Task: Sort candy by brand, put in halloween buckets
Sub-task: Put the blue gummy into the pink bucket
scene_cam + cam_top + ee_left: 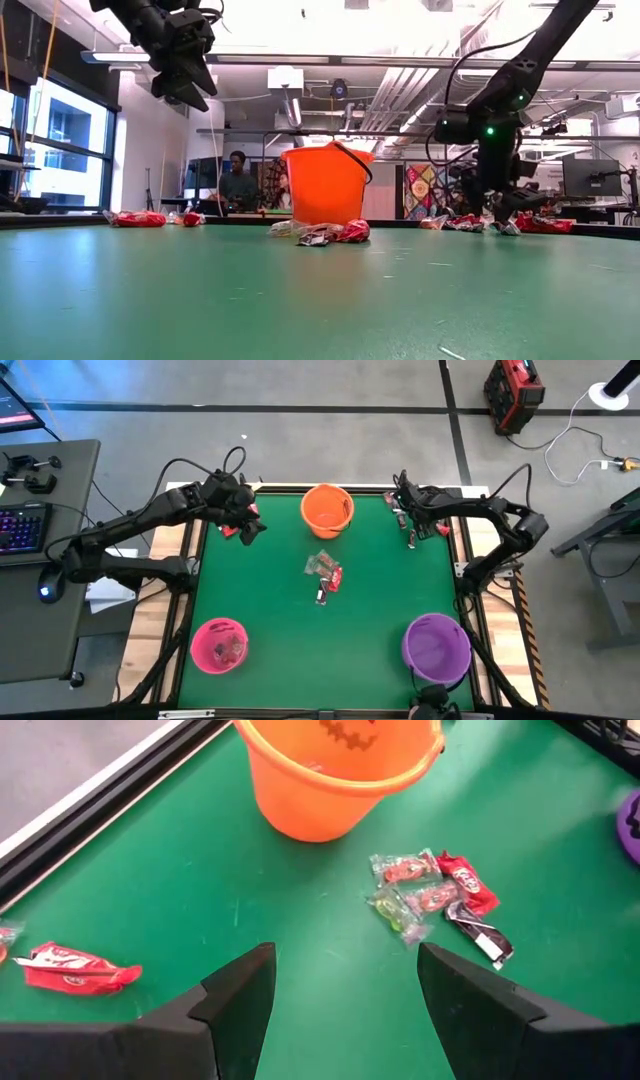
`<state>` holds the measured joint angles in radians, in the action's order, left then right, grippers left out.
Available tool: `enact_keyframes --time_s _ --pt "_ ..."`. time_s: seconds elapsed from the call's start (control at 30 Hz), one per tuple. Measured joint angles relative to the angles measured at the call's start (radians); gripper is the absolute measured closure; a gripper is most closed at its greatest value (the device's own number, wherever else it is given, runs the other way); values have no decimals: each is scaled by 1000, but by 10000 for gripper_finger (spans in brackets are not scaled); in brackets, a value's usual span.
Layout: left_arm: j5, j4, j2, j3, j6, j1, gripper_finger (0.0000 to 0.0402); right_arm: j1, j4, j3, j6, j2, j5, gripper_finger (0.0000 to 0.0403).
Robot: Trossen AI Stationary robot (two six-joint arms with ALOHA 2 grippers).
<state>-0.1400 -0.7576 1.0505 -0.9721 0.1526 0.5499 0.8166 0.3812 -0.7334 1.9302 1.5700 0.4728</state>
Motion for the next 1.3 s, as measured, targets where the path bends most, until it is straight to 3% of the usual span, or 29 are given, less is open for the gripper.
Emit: enact_keyframes --time_s 0.17,0.27,0.57,0.8,1.07,1.17,1.3 --pt "0 1 0 0 0 0 168 19 -5 0 -22 0 4 154" --pt "0 2 0 0 0 0 168 27 -3 0 -48 0 -8 181" --pt "1 19 -2 0 10 0 168 -8 -5 0 -227 -15 -31 388" --pt "1 51 -44 0 38 0 168 -104 43 0 -403 -130 -3 399" --pt "12 114 -90 0 54 0 168 -304 58 0 -604 -395 -22 402" --pt "12 126 -88 0 44 0 168 -407 -37 0 -676 -475 -106 402" --pt "12 163 -80 0 3 0 168 -547 -313 0 -807 -490 -281 402"
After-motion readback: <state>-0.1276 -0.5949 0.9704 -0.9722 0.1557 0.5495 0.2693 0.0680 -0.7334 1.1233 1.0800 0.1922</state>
